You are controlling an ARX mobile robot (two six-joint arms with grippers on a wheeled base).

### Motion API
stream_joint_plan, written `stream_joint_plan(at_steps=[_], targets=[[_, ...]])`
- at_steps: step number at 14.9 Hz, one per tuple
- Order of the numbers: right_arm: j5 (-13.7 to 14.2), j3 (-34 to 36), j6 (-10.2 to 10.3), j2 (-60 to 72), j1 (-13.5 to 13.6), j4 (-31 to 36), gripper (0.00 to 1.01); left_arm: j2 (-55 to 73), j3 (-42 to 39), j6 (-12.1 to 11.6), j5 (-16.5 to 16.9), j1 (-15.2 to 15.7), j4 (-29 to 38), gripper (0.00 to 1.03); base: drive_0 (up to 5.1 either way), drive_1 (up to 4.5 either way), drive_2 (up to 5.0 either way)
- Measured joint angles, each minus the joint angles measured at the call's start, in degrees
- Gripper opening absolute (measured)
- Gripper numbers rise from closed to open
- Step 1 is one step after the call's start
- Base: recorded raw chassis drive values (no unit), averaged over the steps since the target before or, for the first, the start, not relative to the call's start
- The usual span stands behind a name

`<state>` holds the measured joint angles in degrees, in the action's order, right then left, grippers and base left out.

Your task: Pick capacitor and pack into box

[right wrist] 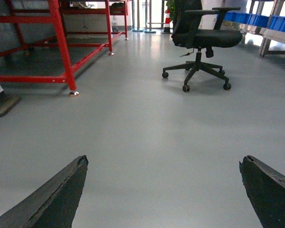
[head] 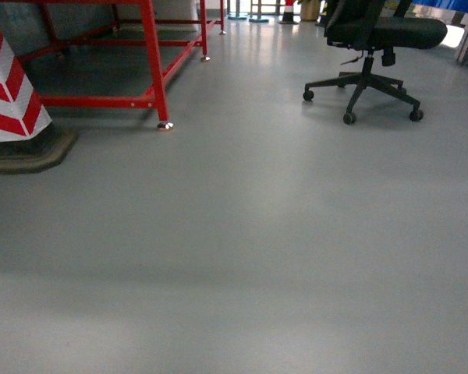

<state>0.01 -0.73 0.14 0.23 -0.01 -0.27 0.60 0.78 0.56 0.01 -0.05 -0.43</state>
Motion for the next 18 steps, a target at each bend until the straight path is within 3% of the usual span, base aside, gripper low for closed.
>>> stream_joint_plan(at_steps=[18], targets=[[0.0,0.0,0.0,0.0,0.0,0.0,0.98,0.0,0.0,0.0,0.0,0.0,0.1,0.44,-5.0,2.48,2.5]])
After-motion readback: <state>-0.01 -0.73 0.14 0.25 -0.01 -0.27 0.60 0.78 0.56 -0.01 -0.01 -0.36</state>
